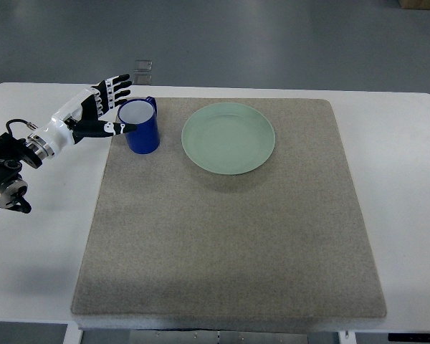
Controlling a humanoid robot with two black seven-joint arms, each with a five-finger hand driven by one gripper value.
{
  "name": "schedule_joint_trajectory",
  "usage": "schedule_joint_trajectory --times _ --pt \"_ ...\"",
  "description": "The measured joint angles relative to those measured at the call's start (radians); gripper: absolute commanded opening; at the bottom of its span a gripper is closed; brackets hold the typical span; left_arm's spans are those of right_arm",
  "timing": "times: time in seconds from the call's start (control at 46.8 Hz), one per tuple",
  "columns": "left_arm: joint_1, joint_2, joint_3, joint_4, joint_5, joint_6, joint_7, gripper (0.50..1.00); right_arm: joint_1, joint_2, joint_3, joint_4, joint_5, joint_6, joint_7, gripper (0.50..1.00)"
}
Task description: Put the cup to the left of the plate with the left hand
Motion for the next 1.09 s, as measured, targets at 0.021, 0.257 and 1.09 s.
schedule_joint_trajectory --times 0.021,0.257,1.09 --pt "0.000 0.003 -0.008 -0.005 -0.002 -0.001 0.000 0.994 0.000 0.000 0.000 0.000 0.000 0.000 0.000 0.932" --pt "-0.019 0.004 -0.130 -0.025 -0.008 -0.010 0.001 0.994 0.000 0.000 0.000 0.000 0.000 0.000 0.000 0.932" --pt "-0.142 -0.132 -0.170 0.084 -0.584 0.076 0.228 0.994 0.000 0.000 0.000 0.000 0.000 0.000 0.000 0.932"
